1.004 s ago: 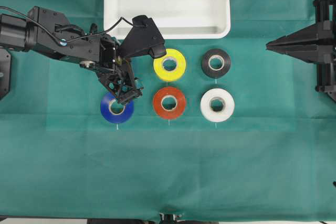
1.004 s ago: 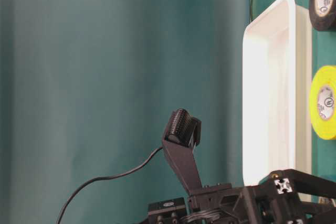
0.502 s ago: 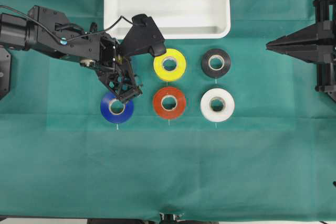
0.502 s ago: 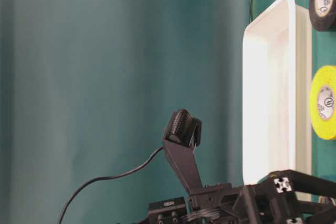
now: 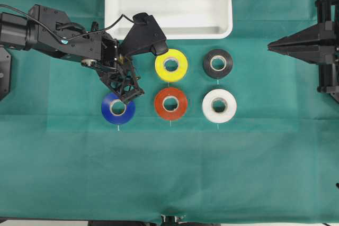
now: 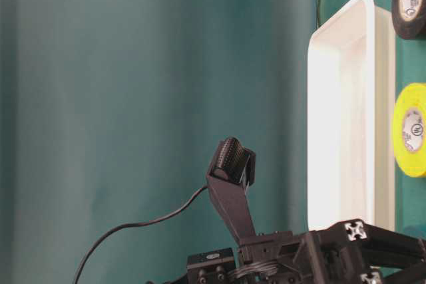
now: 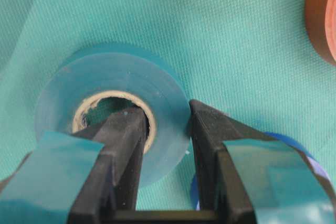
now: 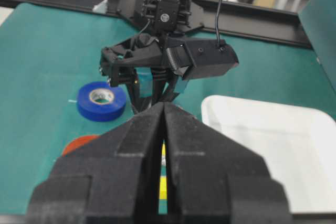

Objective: Place the tape from the fixed location into the white case.
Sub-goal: 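Close the left gripper on the teal roll's inner rim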

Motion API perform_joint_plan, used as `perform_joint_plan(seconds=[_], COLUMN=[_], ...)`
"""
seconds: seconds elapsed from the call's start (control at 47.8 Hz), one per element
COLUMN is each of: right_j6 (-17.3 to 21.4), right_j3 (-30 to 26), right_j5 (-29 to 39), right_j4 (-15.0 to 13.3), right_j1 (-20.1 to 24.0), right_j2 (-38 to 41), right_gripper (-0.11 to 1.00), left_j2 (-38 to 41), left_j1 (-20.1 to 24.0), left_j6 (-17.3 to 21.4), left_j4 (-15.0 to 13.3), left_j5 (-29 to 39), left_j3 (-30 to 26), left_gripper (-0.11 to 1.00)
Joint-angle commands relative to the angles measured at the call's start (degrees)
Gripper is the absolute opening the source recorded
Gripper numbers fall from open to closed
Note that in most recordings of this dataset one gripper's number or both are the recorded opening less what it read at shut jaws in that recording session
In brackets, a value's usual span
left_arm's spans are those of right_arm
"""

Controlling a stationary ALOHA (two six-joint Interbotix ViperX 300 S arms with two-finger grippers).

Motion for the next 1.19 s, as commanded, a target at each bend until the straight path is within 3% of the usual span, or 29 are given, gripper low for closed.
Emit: perform_joint_plan(seconds=[0.0, 0.606, 1.171], right_j6=[-0.1, -0.1, -0.3], right_j3=[-1.6, -1.6, -1.7], right_j5=[-0.2, -0.2, 0.2], right_j4=[0.1, 0.1, 0.0], right_j1=[0.0, 0.0, 0.0], right_j2=[0.3, 0.4, 0.3], right_gripper=[0.00, 0.00, 0.00], left_j2=[-0.8, -3.5, -8.7], left_j1=[-0.1, -0.1, -0.1], left_j6=[0.3, 0.4, 2.0], left_j4=[0.3, 0.3, 0.8], left_j5=[-0.2, 0.9, 10.9], left_j3=[-1.2, -1.6, -6.2], left_gripper=[0.22, 0.22, 0.22])
